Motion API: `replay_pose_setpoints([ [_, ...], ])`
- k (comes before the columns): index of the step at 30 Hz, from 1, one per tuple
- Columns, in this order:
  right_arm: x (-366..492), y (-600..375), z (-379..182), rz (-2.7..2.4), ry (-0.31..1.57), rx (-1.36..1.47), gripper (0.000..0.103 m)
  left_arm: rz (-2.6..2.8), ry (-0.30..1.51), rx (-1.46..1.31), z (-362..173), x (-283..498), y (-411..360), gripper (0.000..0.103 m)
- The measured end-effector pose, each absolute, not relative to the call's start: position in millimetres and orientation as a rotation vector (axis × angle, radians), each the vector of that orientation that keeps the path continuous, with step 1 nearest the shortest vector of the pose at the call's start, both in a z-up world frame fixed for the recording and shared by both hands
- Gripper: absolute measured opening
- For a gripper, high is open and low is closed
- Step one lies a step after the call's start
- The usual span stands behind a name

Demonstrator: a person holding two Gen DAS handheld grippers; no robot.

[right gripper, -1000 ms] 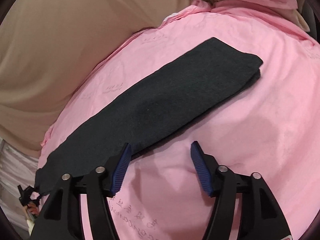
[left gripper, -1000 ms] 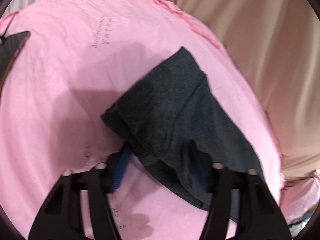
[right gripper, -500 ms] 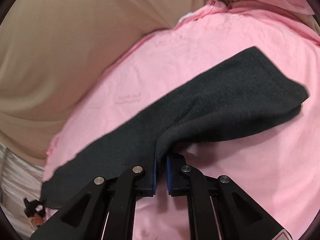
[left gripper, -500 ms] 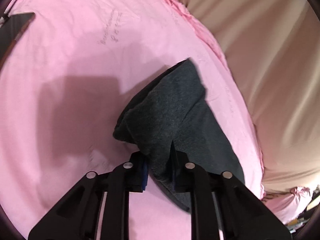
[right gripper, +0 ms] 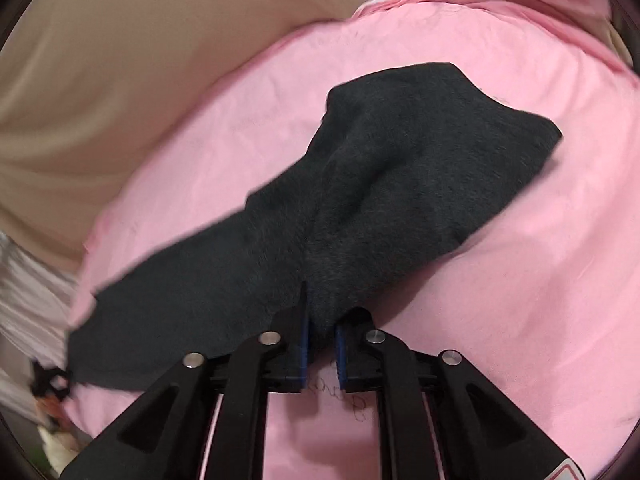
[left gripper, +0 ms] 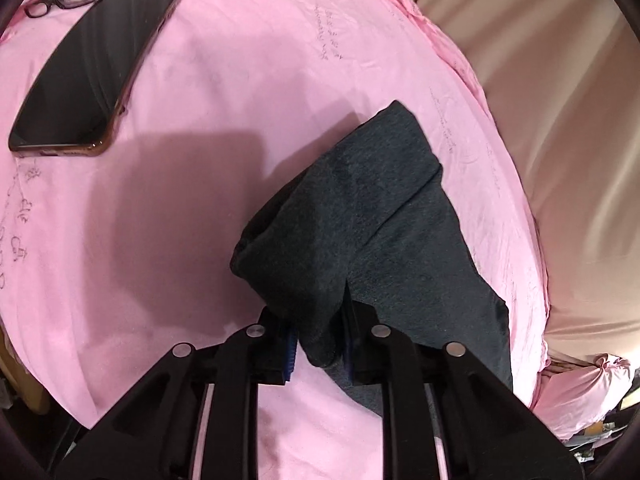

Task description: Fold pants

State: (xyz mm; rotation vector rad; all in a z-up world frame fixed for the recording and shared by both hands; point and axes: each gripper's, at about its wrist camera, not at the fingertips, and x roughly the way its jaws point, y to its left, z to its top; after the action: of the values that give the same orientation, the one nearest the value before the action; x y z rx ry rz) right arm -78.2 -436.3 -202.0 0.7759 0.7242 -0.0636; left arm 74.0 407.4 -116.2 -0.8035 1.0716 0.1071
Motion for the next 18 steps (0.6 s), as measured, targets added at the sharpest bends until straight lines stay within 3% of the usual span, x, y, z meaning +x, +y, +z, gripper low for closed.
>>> replay_pose_setpoints([
  [1,-81.5,-444.2,-202.3,-0.057,0.698,0.817,0.033,0.111,1.071,-0.785,-113.5,75.0,405.2,0.017],
  [2,-84.9,-454.6,-201.3,-0.071,0.658,0.85,0.054,0.116,1.073,-0.772,-111.9,75.9,403.4,0.018],
  [3,-89.3,-460.9,-201.7,-0.087,0.63,0.863,0.06,0.125,1.078,-0.766,-111.7,75.1,402.4,0.019],
  [7,-69.0,-491.5,-209.7,-0.073,0.588,0.934,0.06,0.148,1.07,-0.755,-108.4,74.1,398.8,0.02],
  [8,-57.5,-495.0,-209.4,-0.069,0.602,0.919,0.058,0.154,1.067,-0.749,-108.5,74.3,396.2,0.02],
  [10,-45.1,-498.2,-205.5,-0.058,0.602,0.914,0.018,0.167,1.064,-0.742,-108.1,74.0,394.8,0.021],
  [11,-42.6,-498.7,-199.2,-0.052,0.591,0.911,0.009,0.173,1.063,-0.747,-107.8,73.9,394.5,0.021],
  [15,-85.0,-480.0,-137.8,-0.119,0.439,0.713,0.007,0.187,1.06,-0.746,-105.2,71.3,392.0,0.022],
  [18,-100.2,-465.8,-130.8,-0.238,0.512,0.547,0.008,0.205,1.054,-0.682,-102.6,73.4,384.2,0.023],
])
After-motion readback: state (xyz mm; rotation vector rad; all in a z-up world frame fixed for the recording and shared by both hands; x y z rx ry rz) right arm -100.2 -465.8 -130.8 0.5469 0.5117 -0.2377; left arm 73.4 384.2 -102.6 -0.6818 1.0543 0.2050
